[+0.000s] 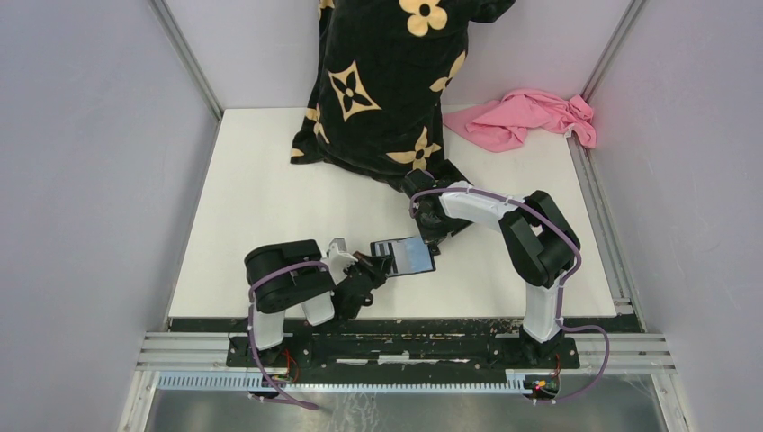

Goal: Put the credit cards into the card holder
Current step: Insert the credit card into the card holder.

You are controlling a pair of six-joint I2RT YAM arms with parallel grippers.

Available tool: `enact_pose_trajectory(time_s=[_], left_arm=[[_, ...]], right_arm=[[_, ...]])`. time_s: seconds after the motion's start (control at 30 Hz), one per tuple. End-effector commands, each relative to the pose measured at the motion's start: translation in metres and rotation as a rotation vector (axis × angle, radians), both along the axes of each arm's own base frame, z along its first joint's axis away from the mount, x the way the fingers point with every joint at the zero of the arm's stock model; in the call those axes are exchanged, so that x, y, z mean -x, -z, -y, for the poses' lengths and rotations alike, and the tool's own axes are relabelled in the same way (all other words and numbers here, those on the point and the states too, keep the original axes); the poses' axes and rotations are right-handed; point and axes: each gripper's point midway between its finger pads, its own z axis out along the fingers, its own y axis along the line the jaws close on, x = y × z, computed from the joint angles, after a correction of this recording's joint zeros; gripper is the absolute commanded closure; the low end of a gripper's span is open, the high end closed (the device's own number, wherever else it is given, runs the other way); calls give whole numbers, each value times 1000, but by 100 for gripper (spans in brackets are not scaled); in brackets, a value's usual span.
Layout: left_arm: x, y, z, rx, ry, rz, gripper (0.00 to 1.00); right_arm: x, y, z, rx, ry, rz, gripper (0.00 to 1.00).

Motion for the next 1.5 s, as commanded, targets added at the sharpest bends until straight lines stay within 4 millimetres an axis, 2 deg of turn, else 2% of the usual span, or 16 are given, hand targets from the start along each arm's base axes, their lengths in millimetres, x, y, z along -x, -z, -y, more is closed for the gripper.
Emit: enact_pose_trajectory(time_s=[0.0,1.03,1.47], left_arm=[[-3,0,-8,35,-46,14,97],[-1,8,22,93,48,-1,97],[-2,16,43,43,94,-35,97]], right_arm=[[17,26,12,80,-2,-80,98],[21,32,11,82,-6,-99,98],[20,31,4,64,-16,-104,98]])
